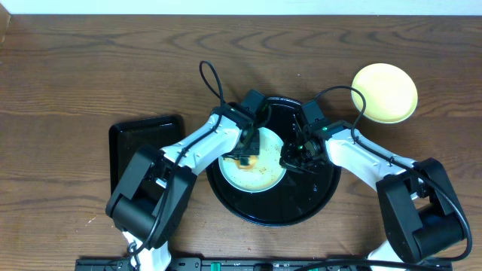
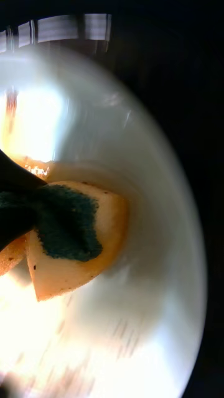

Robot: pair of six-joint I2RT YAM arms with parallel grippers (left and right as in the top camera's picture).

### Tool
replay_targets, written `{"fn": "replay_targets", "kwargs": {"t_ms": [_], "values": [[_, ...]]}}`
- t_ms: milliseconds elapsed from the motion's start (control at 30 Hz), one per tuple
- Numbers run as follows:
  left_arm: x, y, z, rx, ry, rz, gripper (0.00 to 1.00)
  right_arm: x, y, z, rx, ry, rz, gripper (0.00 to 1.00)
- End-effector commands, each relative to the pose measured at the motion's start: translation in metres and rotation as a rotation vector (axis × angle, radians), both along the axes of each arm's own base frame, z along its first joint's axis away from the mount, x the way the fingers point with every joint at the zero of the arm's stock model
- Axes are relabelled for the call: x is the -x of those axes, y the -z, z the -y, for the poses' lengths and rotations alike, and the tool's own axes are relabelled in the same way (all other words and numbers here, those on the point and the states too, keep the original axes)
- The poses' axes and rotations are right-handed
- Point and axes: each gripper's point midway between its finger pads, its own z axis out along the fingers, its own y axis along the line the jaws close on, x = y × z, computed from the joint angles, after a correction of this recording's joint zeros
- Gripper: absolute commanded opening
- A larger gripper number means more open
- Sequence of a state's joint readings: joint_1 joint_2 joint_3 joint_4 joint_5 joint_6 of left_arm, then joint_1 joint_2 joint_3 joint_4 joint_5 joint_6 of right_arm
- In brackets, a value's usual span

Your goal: Clean dirty plates on tray and stack at the side

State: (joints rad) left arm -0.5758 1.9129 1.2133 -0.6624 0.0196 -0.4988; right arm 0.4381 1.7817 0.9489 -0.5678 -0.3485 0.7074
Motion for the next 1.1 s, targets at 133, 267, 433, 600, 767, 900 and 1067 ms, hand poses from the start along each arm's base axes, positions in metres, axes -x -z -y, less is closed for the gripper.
{"fn": "replay_targets", "kwargs": {"t_ms": [133, 267, 433, 600, 767, 900, 1067], "values": [[0.001, 0.011, -0.089, -0.406, -0.016, 0.009, 0.07, 0.020, 0.028, 0.028, 0.151, 0.007, -0.059, 0.01], [0.019, 0.015, -0.081, -0.354, 0.009, -0.079, 0.08, 0.019, 0.028, 0.029, 0.150, 0.012, -0.059, 0.01], [0.029, 0.017, -0.057, -0.214, 0.066, -0.146, 0.07, 0.013, 0.028, 0.031, 0.141, 0.000, -0.034, 0.01], [0.007, -0.016, -0.045, -0.159, 0.070, -0.042, 0.07, 0.008, 0.027, 0.032, 0.135, 0.000, -0.018, 0.01], [-0.015, -0.079, -0.036, -0.077, 0.050, 0.114, 0.07, -0.003, 0.024, 0.027, 0.109, -0.043, 0.041, 0.02], [-0.022, -0.134, -0.045, -0.043, 0.018, 0.237, 0.07, -0.016, 0.011, 0.021, 0.089, -0.091, 0.117, 0.01], [-0.015, -0.188, -0.087, -0.058, -0.078, 0.346, 0.08, -0.040, -0.031, 0.014, 0.061, -0.099, 0.258, 0.02]]}}
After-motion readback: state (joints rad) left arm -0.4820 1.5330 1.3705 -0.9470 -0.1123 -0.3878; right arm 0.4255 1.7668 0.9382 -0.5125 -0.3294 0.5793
